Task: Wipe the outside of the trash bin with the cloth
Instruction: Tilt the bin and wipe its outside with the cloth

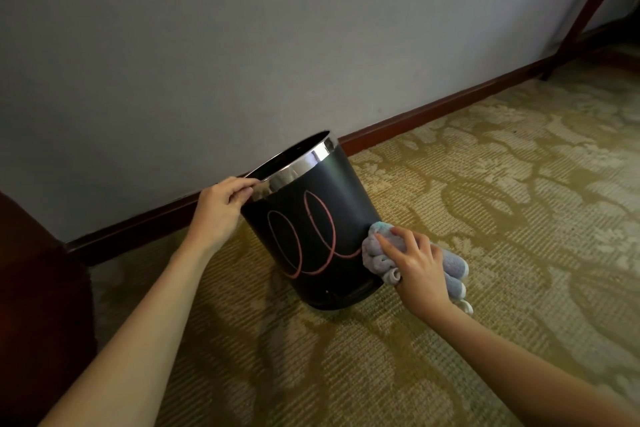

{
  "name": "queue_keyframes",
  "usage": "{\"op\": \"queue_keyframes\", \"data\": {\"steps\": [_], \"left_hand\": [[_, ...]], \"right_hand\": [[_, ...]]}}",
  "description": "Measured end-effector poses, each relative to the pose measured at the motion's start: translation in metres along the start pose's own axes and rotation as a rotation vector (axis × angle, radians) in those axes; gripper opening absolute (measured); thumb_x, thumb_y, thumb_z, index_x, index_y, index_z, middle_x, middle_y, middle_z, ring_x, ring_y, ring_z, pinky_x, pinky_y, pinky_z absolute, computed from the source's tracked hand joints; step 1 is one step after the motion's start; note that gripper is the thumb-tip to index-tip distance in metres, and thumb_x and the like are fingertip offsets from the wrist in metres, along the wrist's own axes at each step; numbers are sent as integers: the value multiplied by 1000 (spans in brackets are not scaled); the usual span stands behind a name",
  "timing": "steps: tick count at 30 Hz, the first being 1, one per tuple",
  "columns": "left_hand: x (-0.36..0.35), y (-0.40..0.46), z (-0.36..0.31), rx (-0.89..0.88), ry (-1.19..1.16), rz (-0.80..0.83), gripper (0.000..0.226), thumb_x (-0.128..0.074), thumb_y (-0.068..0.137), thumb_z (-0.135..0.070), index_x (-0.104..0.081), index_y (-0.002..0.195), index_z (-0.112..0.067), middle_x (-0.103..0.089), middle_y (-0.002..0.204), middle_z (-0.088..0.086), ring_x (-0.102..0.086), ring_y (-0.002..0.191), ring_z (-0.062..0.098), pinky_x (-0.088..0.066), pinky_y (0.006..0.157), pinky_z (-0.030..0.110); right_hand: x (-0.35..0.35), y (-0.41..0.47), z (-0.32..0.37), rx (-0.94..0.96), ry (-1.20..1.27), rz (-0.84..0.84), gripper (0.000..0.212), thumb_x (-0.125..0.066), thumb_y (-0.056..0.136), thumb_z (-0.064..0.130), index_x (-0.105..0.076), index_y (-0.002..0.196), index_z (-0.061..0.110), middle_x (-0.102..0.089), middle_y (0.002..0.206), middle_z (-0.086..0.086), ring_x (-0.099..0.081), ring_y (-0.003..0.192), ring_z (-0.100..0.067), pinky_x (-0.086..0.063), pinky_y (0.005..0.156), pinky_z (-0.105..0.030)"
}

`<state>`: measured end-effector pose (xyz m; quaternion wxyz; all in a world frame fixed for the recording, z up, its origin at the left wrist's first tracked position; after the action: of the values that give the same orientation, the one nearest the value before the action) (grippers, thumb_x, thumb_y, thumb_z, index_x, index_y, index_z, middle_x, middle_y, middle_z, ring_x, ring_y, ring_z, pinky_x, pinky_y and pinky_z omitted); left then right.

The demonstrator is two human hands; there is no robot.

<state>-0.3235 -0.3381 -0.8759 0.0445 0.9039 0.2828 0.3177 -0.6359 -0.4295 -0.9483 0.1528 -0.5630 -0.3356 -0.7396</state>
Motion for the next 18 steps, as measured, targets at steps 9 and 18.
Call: {"op": "queue_keyframes", "data": {"steps": [9,18], "left_hand": [[-7,1,-11,-35,-26,184,27,-55,93,-15,-65,116,-25,-64,103,-19,-57,100,-7,-38,82,10],[-5,-5,-18,-112,113,254,34,-54,91,-4,-65,103,-35,-61,99,-22,-52,95,-15,-35,76,7]], "right_hand": [[-7,-6,-15,-134,6,68,59,-60,87,14,-43,138,39,-42,140,-3,-39,119,-29,-36,92,-45],[-11,-6,-21,-197,20,94,66,-58,81,3,-46,137,37,-43,137,-4,-38,114,-30,-35,86,-44]]}}
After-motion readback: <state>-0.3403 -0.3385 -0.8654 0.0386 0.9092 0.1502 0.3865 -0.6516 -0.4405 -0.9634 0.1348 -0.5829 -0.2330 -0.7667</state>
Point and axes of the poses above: each hand's wrist, its own y-axis towards the middle knuckle, its own x-axis out of the back of the hand, z = x × y, the point moved 2 cm from there along y, towards the middle knuckle
